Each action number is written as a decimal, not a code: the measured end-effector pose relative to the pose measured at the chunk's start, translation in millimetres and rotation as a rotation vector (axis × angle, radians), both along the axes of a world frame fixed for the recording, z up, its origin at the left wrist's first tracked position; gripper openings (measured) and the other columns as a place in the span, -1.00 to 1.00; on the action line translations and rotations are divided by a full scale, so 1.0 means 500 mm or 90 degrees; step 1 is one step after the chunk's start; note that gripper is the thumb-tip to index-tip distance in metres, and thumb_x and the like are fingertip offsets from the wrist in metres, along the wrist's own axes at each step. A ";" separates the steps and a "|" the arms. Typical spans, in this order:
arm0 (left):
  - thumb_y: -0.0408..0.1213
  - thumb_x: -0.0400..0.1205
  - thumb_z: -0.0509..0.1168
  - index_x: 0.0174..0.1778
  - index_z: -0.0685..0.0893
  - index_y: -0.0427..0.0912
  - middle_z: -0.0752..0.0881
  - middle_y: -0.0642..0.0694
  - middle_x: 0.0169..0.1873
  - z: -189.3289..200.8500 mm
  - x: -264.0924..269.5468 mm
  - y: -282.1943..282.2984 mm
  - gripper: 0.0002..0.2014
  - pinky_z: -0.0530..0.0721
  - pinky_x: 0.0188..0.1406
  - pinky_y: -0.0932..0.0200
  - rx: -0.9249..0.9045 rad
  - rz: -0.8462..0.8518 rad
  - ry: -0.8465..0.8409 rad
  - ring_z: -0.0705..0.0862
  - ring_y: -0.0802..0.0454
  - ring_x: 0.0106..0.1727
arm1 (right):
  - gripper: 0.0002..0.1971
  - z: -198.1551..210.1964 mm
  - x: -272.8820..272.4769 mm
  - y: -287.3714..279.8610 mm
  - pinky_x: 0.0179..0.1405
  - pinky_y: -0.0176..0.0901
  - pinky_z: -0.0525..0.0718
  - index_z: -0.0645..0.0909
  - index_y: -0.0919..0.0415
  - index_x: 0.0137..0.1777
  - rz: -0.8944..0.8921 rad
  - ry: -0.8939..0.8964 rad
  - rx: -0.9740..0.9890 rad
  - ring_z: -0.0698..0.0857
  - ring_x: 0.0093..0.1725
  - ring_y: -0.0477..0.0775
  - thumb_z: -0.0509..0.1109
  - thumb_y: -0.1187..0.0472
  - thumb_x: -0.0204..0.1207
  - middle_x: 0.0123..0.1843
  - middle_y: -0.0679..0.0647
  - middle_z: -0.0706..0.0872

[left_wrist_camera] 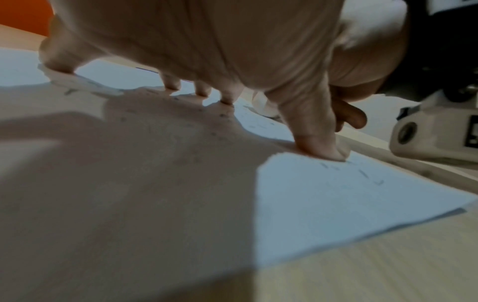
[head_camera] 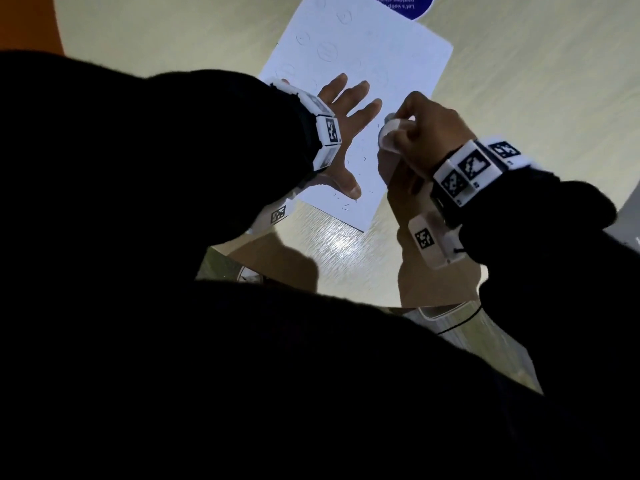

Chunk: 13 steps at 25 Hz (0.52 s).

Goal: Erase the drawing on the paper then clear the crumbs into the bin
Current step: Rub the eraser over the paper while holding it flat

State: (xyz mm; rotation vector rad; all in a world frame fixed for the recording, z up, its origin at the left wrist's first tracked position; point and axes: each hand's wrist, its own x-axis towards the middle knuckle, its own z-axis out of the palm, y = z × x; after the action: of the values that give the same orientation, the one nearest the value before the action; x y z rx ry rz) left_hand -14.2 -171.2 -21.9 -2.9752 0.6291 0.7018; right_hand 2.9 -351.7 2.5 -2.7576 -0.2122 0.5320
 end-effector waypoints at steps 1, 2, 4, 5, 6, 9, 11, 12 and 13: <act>0.55 0.24 0.26 0.68 -0.27 0.03 -0.30 -0.04 0.68 0.001 -0.001 -0.001 0.27 -0.20 0.54 -0.36 -0.001 -0.003 0.001 -0.32 -0.12 0.67 | -0.72 0.002 0.007 0.000 -0.12 -0.18 0.36 0.51 0.14 0.21 -0.010 -0.003 0.002 0.60 0.04 0.14 0.30 0.07 0.54 0.07 0.07 0.64; 0.57 0.22 0.25 0.68 -0.26 0.03 -0.29 -0.05 0.68 -0.003 0.000 0.000 0.28 -0.20 0.54 -0.36 -0.008 -0.005 0.001 -0.32 -0.13 0.67 | -0.71 0.004 0.027 0.001 -0.10 -0.18 0.38 0.51 0.14 0.21 -0.031 -0.009 -0.003 0.63 0.11 0.19 0.30 0.06 0.54 0.13 0.13 0.66; 0.61 0.16 0.20 0.68 -0.25 0.04 -0.26 -0.05 0.68 -0.008 0.000 0.000 0.31 -0.21 0.54 -0.37 -0.021 -0.012 -0.011 -0.29 -0.14 0.68 | -0.71 0.016 0.055 0.003 -0.09 -0.17 0.40 0.51 0.14 0.22 -0.056 -0.028 -0.017 0.64 0.16 0.25 0.28 0.07 0.55 0.19 0.20 0.67; 0.62 0.15 0.19 0.69 -0.24 0.04 -0.26 -0.05 0.68 -0.012 0.001 0.002 0.31 -0.20 0.54 -0.38 -0.017 -0.011 -0.013 -0.28 -0.14 0.68 | -0.72 0.016 0.051 0.002 -0.11 -0.17 0.39 0.50 0.15 0.22 -0.047 -0.030 -0.017 0.64 0.13 0.25 0.26 0.07 0.56 0.16 0.20 0.67; 0.62 0.15 0.21 0.69 -0.24 0.04 -0.26 -0.05 0.69 -0.012 0.002 0.003 0.32 -0.18 0.53 -0.39 -0.008 -0.009 -0.008 -0.28 -0.13 0.68 | -0.72 0.014 0.036 0.003 -0.12 -0.18 0.38 0.49 0.15 0.21 -0.033 -0.022 -0.014 0.64 0.06 0.20 0.25 0.08 0.56 0.11 0.16 0.66; 0.60 0.20 0.24 0.68 -0.27 0.05 -0.28 -0.04 0.68 -0.006 0.002 0.005 0.30 -0.15 0.53 -0.40 0.003 -0.010 0.003 -0.30 -0.12 0.67 | -0.74 0.005 -0.001 -0.002 -0.11 -0.18 0.41 0.50 0.13 0.20 -0.006 0.002 -0.003 0.62 0.05 0.16 0.26 0.10 0.55 0.12 0.04 0.67; 0.60 0.19 0.24 0.68 -0.27 0.07 -0.29 -0.02 0.68 -0.008 0.002 0.002 0.30 -0.18 0.53 -0.41 -0.008 -0.010 -0.006 -0.31 -0.11 0.67 | -0.73 0.015 0.028 -0.001 -0.09 -0.16 0.43 0.51 0.11 0.21 -0.034 -0.013 -0.012 0.64 0.16 0.23 0.28 0.09 0.55 0.22 0.12 0.68; 0.61 0.19 0.24 0.68 -0.27 0.08 -0.30 -0.02 0.68 -0.012 0.003 0.002 0.30 -0.19 0.53 -0.42 -0.009 -0.009 -0.009 -0.31 -0.11 0.67 | -0.74 0.024 0.044 -0.001 -0.10 -0.16 0.42 0.51 0.11 0.22 -0.046 -0.020 -0.018 0.63 0.16 0.24 0.28 0.09 0.56 0.23 0.14 0.67; 0.62 0.18 0.24 0.67 -0.28 0.09 -0.31 0.00 0.67 -0.012 0.004 0.001 0.30 -0.19 0.52 -0.44 -0.005 -0.002 -0.001 -0.32 -0.10 0.67 | -0.74 0.026 0.051 -0.003 -0.12 -0.16 0.40 0.50 0.11 0.21 -0.048 -0.024 -0.022 0.64 0.11 0.25 0.27 0.09 0.56 0.19 0.15 0.68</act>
State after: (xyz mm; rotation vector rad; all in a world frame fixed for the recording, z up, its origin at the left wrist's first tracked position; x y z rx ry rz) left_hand -12.2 -170.8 -28.2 -2.9800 0.6386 0.6987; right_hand 28.4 -353.1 15.4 -2.7983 -0.1083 0.4695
